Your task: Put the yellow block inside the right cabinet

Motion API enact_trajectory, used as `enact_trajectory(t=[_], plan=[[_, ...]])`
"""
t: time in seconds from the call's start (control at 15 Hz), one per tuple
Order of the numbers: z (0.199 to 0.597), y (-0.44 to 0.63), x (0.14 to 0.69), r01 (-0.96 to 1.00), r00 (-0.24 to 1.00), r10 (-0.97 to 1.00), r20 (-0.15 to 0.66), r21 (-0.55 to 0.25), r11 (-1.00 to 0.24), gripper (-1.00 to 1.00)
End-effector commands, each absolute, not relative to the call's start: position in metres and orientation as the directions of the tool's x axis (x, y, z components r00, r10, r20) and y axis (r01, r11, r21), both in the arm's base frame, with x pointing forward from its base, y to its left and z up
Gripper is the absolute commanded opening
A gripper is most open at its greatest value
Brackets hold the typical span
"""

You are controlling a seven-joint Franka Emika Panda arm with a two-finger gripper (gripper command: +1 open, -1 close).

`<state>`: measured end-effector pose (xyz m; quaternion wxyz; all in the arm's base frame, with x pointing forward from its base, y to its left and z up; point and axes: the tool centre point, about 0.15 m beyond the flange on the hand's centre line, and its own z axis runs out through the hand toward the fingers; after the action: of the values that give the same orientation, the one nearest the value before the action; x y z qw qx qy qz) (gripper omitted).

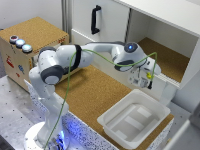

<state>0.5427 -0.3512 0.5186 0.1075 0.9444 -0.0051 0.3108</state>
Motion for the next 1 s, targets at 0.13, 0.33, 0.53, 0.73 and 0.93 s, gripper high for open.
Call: enact_trajectory(t=[0.13,0.33,0.53,0.73,0.93], plan=[[0.525,-0.335,0.6,-0.091,0.848,-0.046,0.528,0.058,-0.994,-1.0],[0.516,-0.338,0.621,-0.084,0.845,-0.043,0.532,0.053,-0.995,-1.0],[0.509,-0.347,0.641,-0.073,0.84,-0.042,0.541,0.036,-0.997,-1.0],[0.503,-0.354,0.649,-0.068,0.831,-0.038,0.555,0.034,-0.997,-1.0],[0.495,-0.36,0.661,-0.037,0.826,-0.01,0.563,0.036,-0.999,-1.0]])
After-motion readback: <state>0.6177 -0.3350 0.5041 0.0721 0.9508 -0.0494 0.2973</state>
